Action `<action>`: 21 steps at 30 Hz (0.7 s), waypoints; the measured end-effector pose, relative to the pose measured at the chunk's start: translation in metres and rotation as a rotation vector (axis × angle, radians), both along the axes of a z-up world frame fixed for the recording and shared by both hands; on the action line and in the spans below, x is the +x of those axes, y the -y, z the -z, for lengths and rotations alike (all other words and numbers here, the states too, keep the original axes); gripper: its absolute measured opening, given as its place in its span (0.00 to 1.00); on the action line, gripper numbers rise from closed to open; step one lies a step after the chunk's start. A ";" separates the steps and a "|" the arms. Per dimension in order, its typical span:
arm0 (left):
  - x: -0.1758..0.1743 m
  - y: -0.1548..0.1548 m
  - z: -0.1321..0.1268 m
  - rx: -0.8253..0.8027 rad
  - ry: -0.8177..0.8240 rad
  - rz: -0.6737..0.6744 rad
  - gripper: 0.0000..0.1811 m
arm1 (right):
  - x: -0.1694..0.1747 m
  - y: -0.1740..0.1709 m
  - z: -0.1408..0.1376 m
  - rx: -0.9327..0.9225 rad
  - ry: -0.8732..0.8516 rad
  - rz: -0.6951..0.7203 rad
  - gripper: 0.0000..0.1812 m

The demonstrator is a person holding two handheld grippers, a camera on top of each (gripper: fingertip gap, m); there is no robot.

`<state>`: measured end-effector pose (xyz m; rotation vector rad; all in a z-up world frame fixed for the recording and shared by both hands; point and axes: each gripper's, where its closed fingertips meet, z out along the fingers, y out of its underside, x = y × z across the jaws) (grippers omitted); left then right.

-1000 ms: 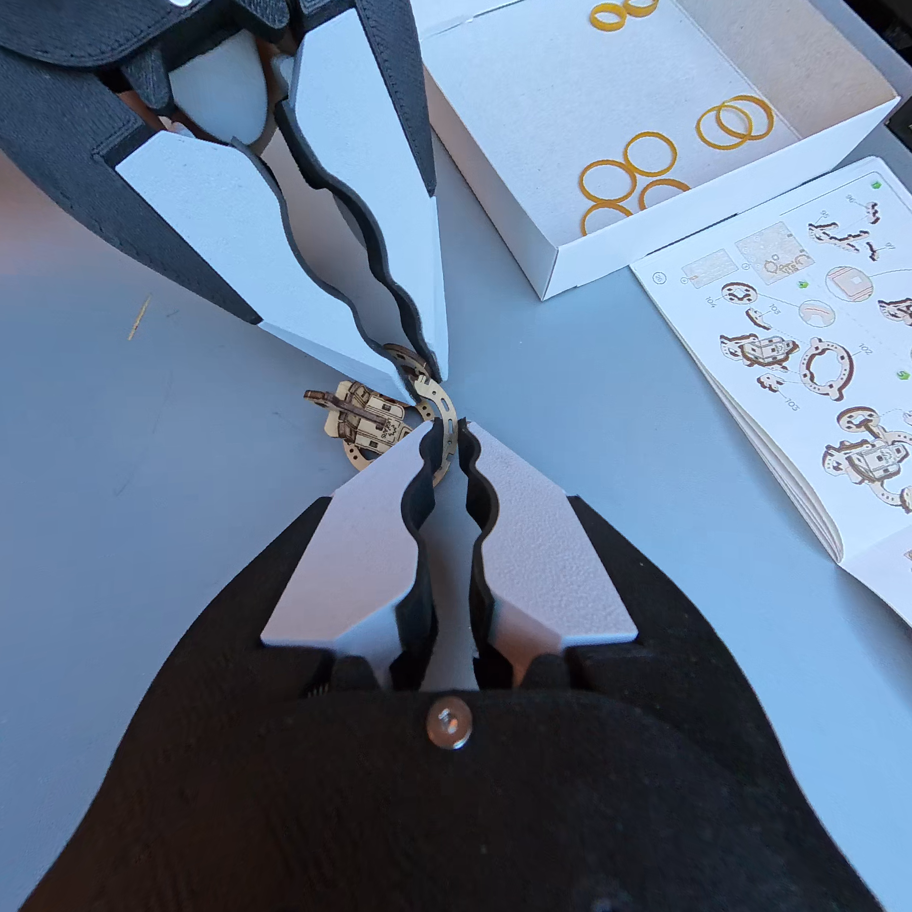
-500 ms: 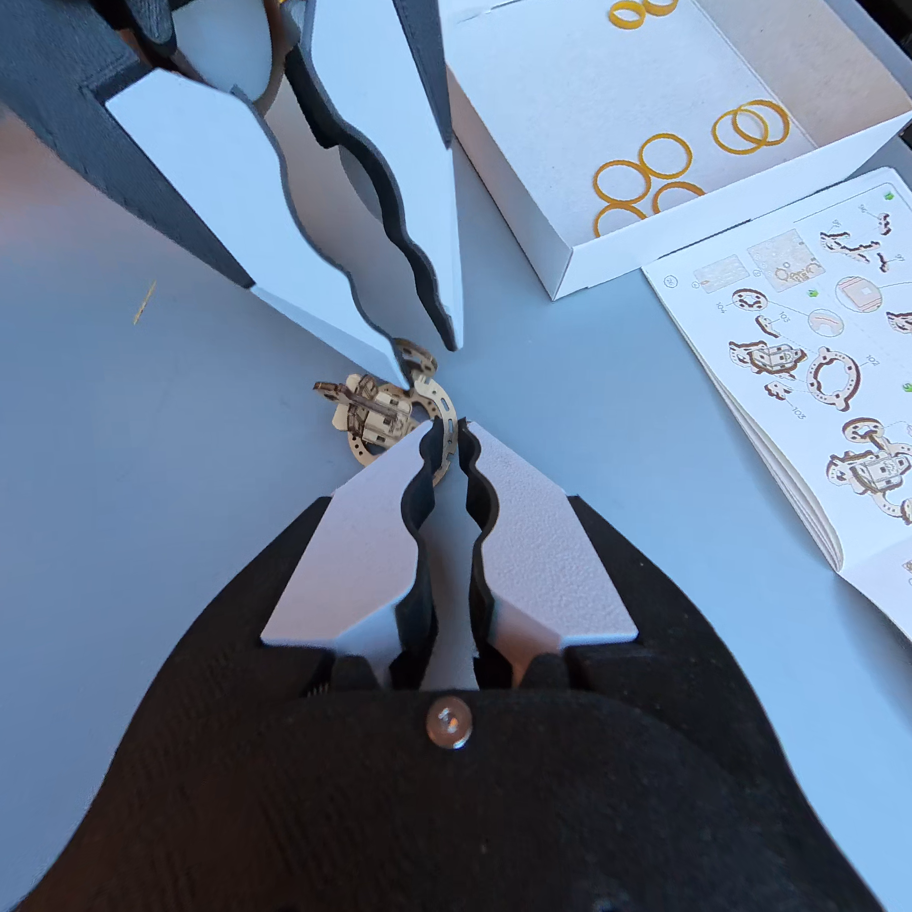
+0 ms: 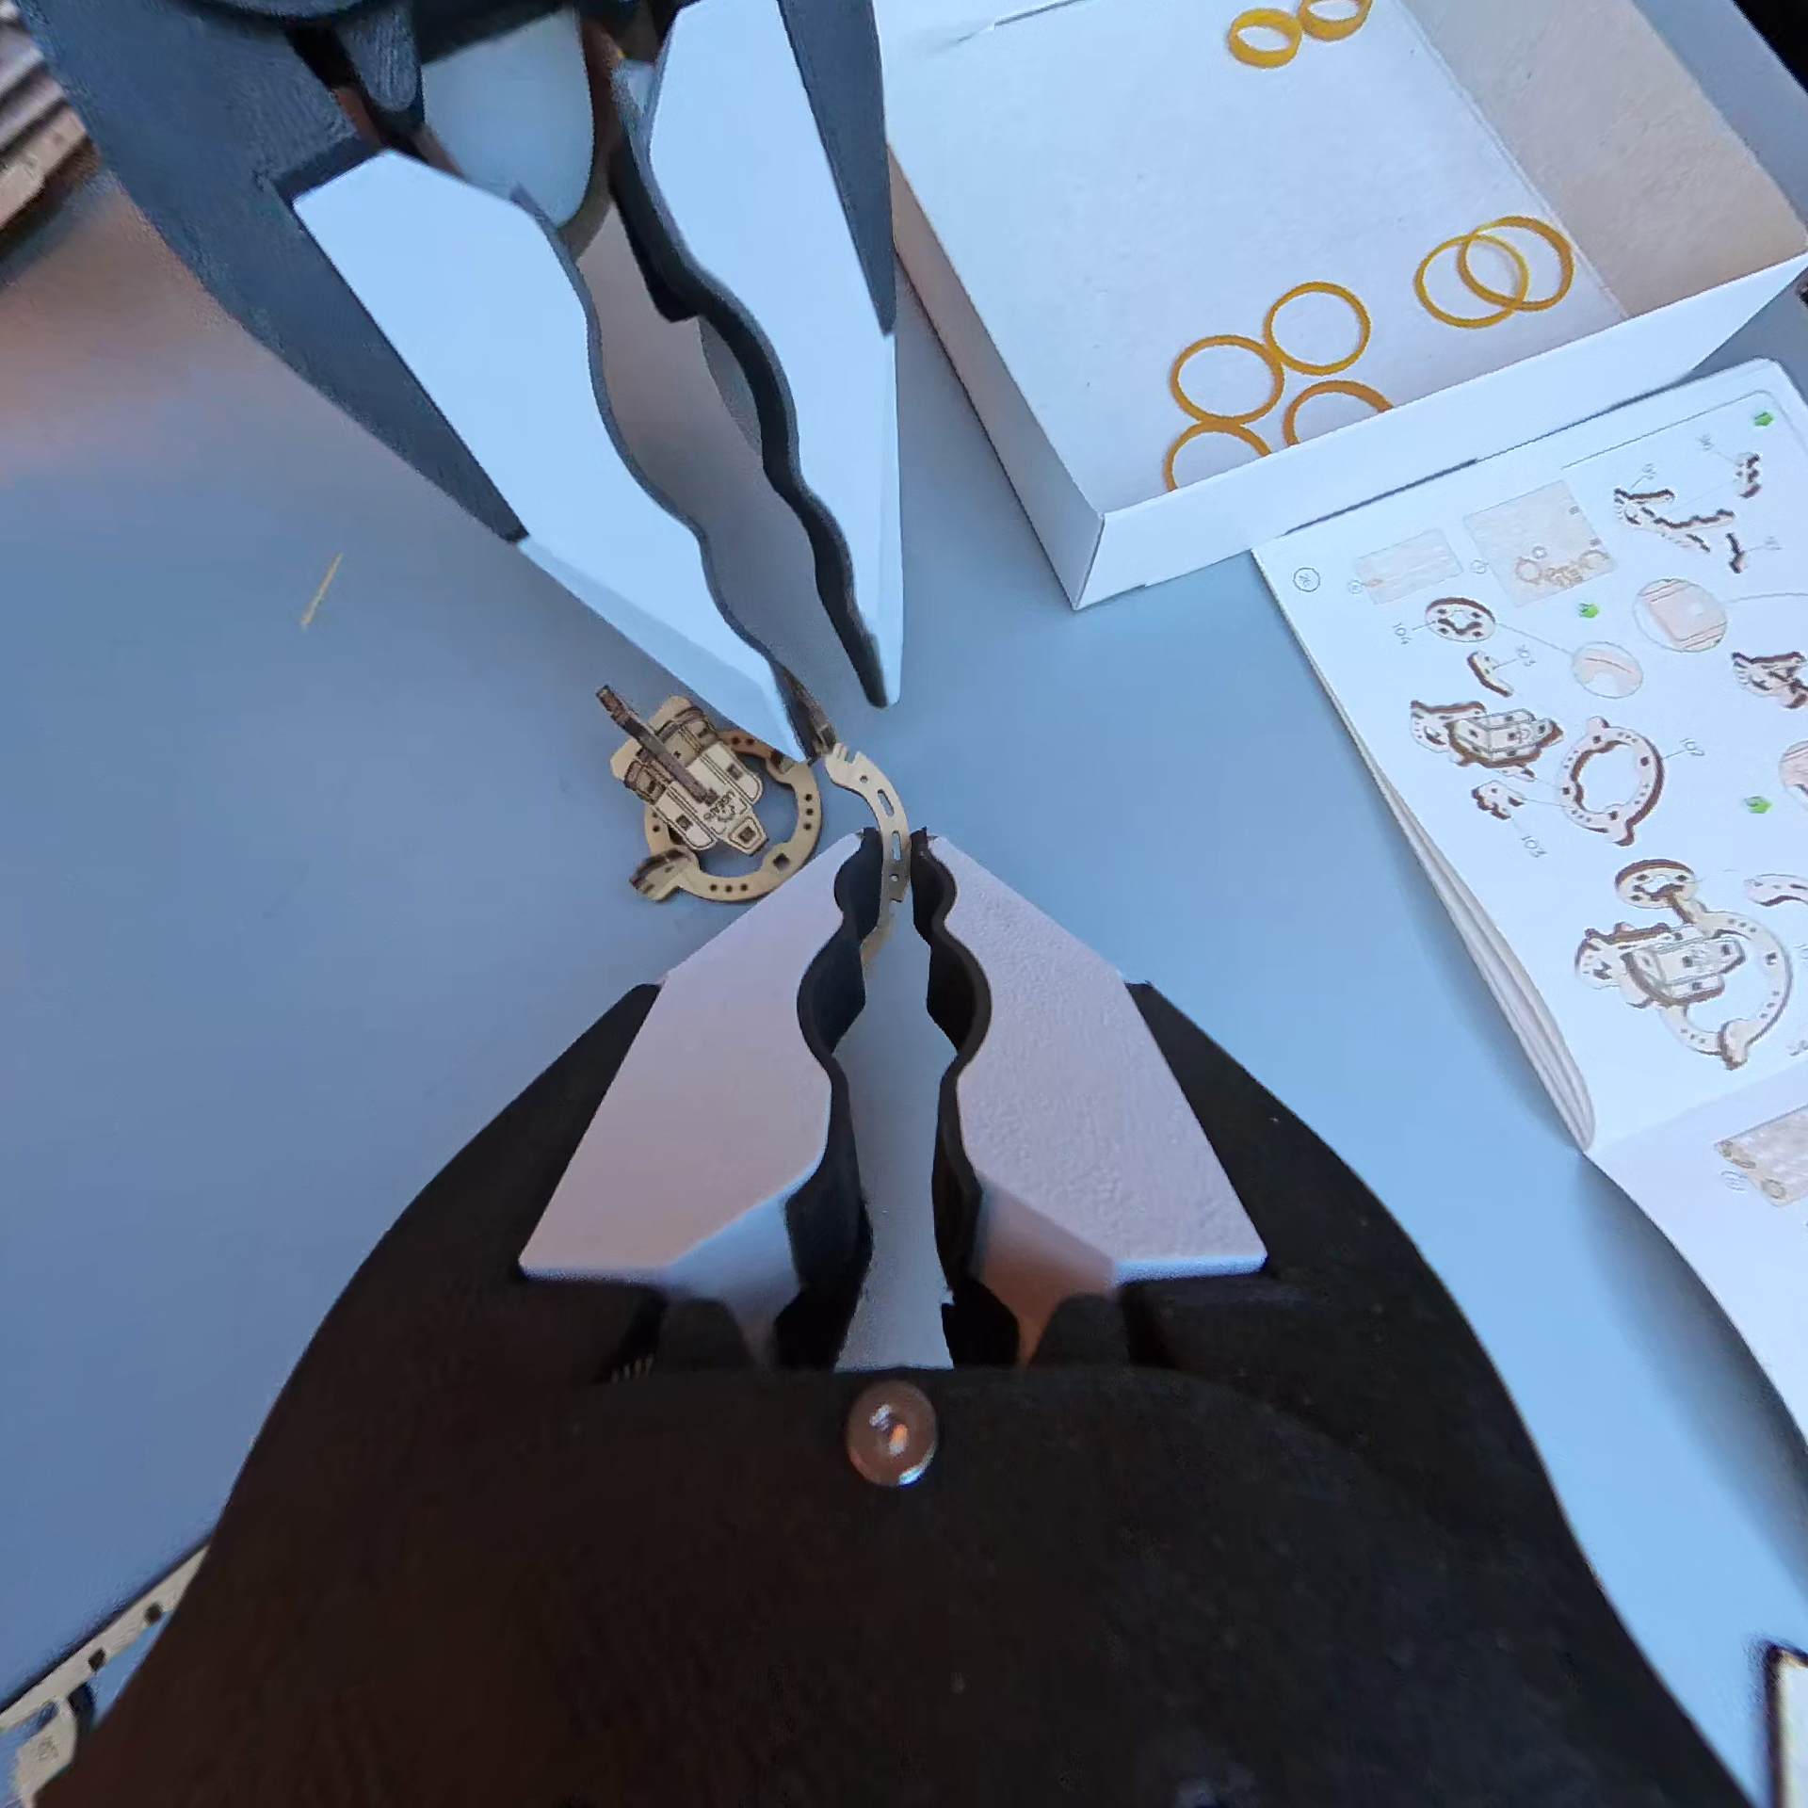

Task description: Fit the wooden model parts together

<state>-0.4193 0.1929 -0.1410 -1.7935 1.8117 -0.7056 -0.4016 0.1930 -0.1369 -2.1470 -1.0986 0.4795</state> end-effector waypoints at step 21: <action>0.002 0.003 -0.003 -0.137 0.139 -0.080 0.09 | -0.009 0.005 0.010 -0.009 -0.051 0.072 0.02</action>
